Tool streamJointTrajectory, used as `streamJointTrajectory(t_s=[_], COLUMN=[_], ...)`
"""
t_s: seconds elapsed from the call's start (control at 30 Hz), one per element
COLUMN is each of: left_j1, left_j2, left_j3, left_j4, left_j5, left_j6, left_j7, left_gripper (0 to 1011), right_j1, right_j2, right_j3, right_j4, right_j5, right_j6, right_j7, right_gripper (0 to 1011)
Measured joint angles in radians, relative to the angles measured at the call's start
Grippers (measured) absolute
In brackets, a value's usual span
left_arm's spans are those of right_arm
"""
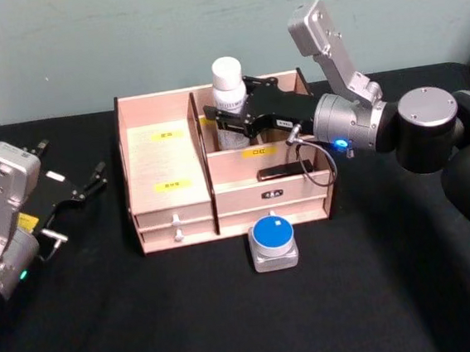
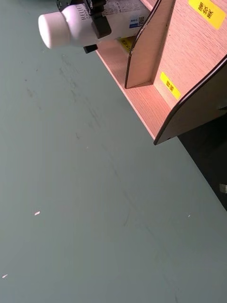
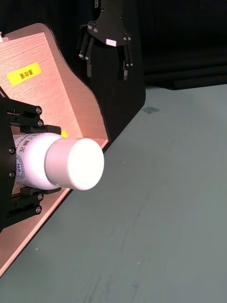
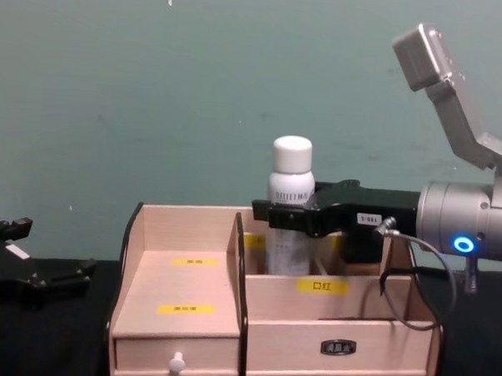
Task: Pick up the facial cleanser and watermelon frost from the table and place them into the tiered storage box.
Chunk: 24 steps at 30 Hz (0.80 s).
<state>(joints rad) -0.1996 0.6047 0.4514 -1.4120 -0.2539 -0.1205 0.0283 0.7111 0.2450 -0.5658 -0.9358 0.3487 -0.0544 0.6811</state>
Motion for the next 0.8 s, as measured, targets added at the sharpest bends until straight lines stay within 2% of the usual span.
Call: streamJointTrajectory(t_s=[0.8], left_j1=[0.0], left_j2=[0.0], left_j3=[0.0], left_j4=[0.0], left_j5=[0.0], left_j6=[0.0], left_j7=[0.0], left_gripper=[1010], right_j1=[0.012], right_j2=[-0.007], right_j3=[-0.016], right_j4=[0.027], right_j5=[-0.033], right_j6=[0.039], right_j7=[0.0], right_gripper=[593])
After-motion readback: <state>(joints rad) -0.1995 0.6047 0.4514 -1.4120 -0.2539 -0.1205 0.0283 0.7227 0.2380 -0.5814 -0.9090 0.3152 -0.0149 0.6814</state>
